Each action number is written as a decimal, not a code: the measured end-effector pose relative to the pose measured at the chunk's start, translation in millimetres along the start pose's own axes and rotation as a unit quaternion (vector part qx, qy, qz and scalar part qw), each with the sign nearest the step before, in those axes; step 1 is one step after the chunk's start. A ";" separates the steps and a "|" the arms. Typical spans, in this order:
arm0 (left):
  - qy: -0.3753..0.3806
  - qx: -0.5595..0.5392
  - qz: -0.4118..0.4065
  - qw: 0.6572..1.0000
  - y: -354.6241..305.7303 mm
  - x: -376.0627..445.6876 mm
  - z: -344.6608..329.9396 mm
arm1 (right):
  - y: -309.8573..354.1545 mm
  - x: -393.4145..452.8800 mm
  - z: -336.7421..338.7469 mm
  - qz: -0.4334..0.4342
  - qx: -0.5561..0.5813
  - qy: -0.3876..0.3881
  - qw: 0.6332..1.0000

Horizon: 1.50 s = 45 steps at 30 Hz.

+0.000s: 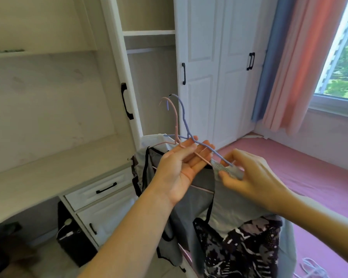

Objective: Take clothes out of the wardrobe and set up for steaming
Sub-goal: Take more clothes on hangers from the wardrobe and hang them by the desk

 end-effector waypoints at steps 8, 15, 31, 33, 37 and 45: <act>-0.063 -0.019 -0.049 0.997 15.0 -53.8 0.7 | 10.8 -31.8 -0.7 0.069 -0.002 0.043 0.997; -0.148 -0.039 -0.110 0.982 36.9 -86.6 2.8 | 10.6 -48.2 -5.4 0.159 -0.093 0.097 0.978; -0.318 -0.038 -0.242 0.916 44.7 -186.8 45.1 | 68.0 -79.2 -82.7 0.227 -0.030 0.182 0.956; -0.340 -0.041 -0.239 0.909 37.7 -201.8 52.4 | 82.6 -81.5 -92.4 0.237 -0.013 0.190 0.953; -0.365 -0.061 -0.250 0.895 22.1 -230.2 70.8 | 113.2 -85.9 -115.5 0.269 0.004 0.207 0.941; -0.389 0.068 -0.205 0.895 -23.2 -298.1 120.7 | 190.3 -77.5 -161.0 0.276 0.055 0.220 0.934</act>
Point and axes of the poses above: each hand's wrist, its own x-axis towards the middle knuckle, its own z-axis out of the back of the hand, y = z × x, the point moved 2 cm from there along x, towards the middle knuckle, and after that the axes turned 3 degrees about -x, right-handed, at the moved point
